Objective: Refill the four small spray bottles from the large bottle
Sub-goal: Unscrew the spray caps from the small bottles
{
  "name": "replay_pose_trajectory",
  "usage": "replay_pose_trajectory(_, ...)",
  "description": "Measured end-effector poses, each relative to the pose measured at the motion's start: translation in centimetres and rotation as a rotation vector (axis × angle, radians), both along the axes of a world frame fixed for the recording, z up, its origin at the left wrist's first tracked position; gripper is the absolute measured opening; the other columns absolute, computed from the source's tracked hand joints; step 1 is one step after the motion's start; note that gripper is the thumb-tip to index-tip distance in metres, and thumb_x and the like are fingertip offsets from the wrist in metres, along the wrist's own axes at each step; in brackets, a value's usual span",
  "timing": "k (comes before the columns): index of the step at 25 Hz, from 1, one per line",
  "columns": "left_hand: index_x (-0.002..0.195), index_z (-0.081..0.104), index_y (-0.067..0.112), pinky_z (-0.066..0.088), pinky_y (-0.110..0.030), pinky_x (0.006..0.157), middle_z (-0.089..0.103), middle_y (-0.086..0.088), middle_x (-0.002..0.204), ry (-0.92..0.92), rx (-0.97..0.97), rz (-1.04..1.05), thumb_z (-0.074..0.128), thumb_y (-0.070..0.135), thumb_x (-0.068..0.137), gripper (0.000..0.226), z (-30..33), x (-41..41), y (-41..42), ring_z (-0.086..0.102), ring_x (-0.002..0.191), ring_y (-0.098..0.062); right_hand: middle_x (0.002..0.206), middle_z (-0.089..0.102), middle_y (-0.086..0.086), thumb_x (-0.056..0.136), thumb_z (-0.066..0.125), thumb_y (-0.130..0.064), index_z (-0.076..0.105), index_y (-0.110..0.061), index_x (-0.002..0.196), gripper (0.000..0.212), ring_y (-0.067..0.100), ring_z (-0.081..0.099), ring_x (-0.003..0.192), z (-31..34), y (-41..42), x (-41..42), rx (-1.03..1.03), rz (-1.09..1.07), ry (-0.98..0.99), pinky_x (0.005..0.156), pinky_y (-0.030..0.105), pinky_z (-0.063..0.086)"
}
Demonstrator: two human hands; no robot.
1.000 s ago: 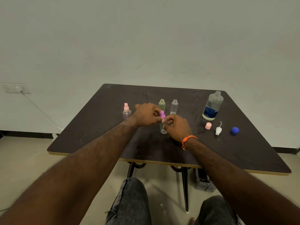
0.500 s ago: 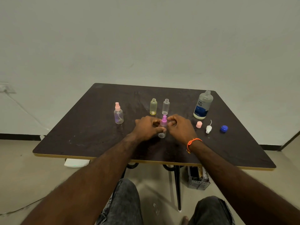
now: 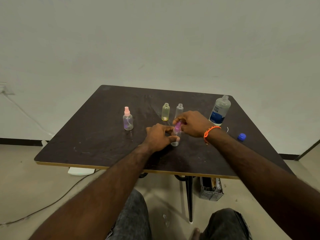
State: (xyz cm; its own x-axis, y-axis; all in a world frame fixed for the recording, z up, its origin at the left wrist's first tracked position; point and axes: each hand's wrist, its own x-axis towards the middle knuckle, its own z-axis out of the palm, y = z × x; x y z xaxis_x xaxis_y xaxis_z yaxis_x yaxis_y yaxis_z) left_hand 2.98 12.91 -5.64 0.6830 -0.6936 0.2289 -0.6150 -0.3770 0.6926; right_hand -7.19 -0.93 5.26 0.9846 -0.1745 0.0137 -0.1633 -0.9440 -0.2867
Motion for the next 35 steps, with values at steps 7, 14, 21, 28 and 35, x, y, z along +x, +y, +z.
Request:
replay_pose_trajectory(7, 0.113, 0.075, 0.037, 0.025, -0.044, 0.103, 0.074, 0.024, 0.099, 0.016, -0.016, -0.008, 0.08, 0.051, 0.084, 0.033, -0.2, 0.1, 0.0, 0.061, 0.111, 0.0, 0.077, 0.067, 0.006, 0.091, 0.069, -0.043, 0.072, -0.011, 0.087, 0.032, 0.015, 0.06, 0.068, -1.7, -0.7, 0.8, -0.032, -0.098, 0.02, 0.058, 0.027, 0.044)
replay_pose_trajectory(14, 0.109, 0.077, 0.034, 0.026, -0.041, 0.098, 0.075, 0.019, 0.098, -0.02, 0.05, 0.008, 0.078, 0.05, 0.086, 0.029, 0.5, 0.0, -0.4, 0.06, 0.105, -0.004, 0.105, 0.07, 0.006, 0.093, 0.063, -0.019, 0.071, -0.014, 0.111, 0.02, 0.017, 0.062, 0.092, -0.4, -0.6, 0.8, -0.106, 0.066, 0.093, 0.082, 0.032, 0.052)
replay_pose_trajectory(21, 0.117, 0.075, 0.034, 0.026, -0.039, 0.098, 0.074, 0.019, 0.102, 0.01, 0.058, -0.013, 0.077, 0.046, 0.088, 0.032, 0.9, -0.3, -0.2, 0.059, 0.109, -0.004, 0.115, 0.064, 0.0, 0.089, 0.069, -0.027, 0.059, -0.016, 0.124, 0.038, 0.015, 0.061, 0.096, 0.2, -0.9, 0.6, -0.007, 0.046, 0.072, 0.088, 0.035, 0.054)
replay_pose_trajectory(28, 0.111, 0.077, 0.033, 0.027, -0.042, 0.102, 0.074, 0.021, 0.098, 0.023, 0.045, -0.015, 0.079, 0.043, 0.087, 0.027, 0.8, -0.2, 0.0, 0.059, 0.107, -0.002, 0.113, 0.068, -0.002, 0.095, 0.06, -0.014, 0.071, -0.019, 0.115, 0.024, 0.016, 0.063, 0.1, 0.8, -0.7, 0.5, -0.064, 0.136, 0.064, 0.089, 0.033, 0.052)
replay_pose_trajectory(35, 0.103, 0.077, 0.033, 0.026, -0.042, 0.099, 0.073, 0.022, 0.093, 0.031, 0.045, -0.019, 0.08, 0.042, 0.086, 0.019, 0.6, -0.2, -0.1, 0.059, 0.106, -0.001, 0.107, 0.069, 0.001, 0.096, 0.062, -0.042, 0.067, -0.02, 0.116, 0.031, 0.01, 0.061, 0.088, 0.4, -1.0, 0.2, -0.064, 0.007, -0.025, 0.079, 0.028, 0.051)
